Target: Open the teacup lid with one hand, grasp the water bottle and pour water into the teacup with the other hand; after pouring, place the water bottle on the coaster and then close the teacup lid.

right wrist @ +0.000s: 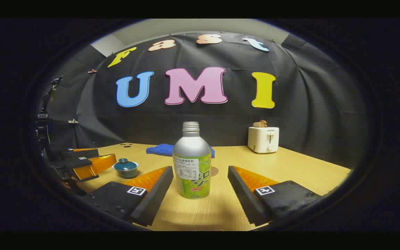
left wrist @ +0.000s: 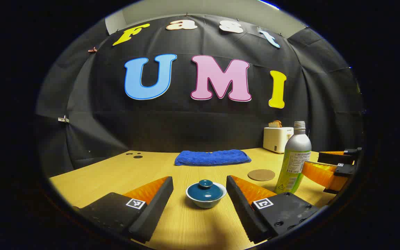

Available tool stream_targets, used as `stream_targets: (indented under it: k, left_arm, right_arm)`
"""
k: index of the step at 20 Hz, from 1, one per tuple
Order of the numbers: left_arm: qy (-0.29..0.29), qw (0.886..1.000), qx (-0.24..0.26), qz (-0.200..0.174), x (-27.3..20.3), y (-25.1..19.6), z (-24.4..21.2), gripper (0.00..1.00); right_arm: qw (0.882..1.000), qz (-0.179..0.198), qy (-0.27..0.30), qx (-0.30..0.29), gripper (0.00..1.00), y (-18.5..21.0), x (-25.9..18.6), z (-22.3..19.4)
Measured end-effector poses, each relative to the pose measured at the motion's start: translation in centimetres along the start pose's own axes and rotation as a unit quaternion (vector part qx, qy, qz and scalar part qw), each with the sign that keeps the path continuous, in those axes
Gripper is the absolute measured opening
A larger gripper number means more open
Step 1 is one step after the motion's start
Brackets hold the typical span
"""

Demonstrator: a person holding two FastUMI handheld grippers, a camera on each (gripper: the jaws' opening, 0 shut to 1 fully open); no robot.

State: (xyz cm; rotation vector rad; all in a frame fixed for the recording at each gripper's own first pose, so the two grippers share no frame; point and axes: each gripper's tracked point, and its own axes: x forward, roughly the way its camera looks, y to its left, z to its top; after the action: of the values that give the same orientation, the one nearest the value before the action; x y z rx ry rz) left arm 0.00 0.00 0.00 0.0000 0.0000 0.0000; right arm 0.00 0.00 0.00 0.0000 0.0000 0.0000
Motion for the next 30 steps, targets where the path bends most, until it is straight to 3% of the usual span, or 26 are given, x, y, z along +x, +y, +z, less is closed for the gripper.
stream_targets:
  k: [3, 7, 12, 20, 25, 30]
  left_arm:
    - [0.000, 1.000, 0.000, 0.002, 0.0, 0.0, 0.0, 0.97]
    - [0.003, 0.999, 0.003, 0.032, 0.0, 1.0, 0.0, 0.97]
    - [0.001, 1.000, 0.012, 0.010, 0.2, -0.1, 0.0, 0.97]
    - [0.002, 0.999, 0.001, 0.032, 0.1, 0.9, -0.1, 0.97]
    - [0.009, 1.000, 0.009, 0.002, 1.7, 0.0, -0.2, 0.97]
    - [0.059, 0.997, 0.036, -0.034, 4.1, -1.3, -1.8, 0.96]
  right_arm:
    - [1.000, 0.000, 0.000, 0.000, 0.98, -0.1, 0.0, -0.1]
    - [1.000, 0.017, 0.002, 0.000, 0.98, 0.7, 0.0, -0.1]
    - [1.000, 0.026, 0.003, 0.000, 0.98, 0.9, -0.1, -0.3]
    - [1.000, 0.031, 0.003, -0.001, 0.98, 1.1, -0.1, -0.4]
    - [0.999, 0.049, 0.004, 0.000, 0.98, 1.7, -0.3, -0.5]
    - [0.998, 0.061, 0.004, 0.000, 0.98, 2.0, -0.3, -0.6]
